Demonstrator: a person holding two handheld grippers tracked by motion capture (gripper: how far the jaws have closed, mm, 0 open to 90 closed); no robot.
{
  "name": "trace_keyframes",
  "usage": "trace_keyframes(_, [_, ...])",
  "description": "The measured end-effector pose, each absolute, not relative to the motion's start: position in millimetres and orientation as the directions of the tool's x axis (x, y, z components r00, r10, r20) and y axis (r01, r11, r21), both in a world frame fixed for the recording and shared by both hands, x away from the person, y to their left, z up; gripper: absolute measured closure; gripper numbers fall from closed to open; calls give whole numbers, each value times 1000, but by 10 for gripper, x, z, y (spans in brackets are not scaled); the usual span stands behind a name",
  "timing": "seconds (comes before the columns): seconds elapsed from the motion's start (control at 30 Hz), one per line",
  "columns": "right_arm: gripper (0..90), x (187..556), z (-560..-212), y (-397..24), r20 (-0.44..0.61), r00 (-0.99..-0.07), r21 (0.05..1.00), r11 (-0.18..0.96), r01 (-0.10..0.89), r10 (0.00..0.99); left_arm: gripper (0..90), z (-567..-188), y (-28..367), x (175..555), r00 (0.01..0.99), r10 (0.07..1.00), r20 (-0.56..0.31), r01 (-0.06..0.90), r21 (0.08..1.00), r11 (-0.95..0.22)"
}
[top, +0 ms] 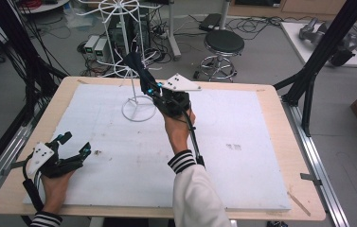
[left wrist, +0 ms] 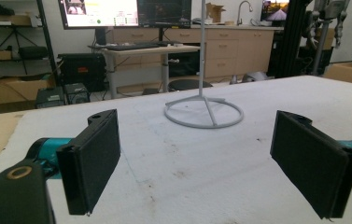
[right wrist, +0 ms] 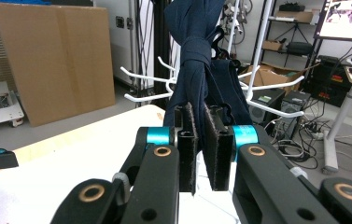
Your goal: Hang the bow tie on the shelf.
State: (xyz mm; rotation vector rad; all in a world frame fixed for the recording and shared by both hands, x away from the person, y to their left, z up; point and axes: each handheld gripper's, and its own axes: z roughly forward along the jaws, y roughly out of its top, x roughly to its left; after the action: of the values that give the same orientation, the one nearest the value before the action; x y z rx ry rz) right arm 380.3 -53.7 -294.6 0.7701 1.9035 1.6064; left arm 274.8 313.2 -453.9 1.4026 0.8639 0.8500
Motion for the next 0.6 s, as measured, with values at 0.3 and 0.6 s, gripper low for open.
trace_keyframes(0.3, [846,3827,-2986,-489,-38,-701,983,151,100,712,164,-4540,3132,2748,453,891,-4,10,1000,-1])
trace_keyframes(0.6, [845,3854,-3041,-419,-54,-706,976,188,113,706,163,-4540,3132,2749,453,891,-5,9,1000,1])
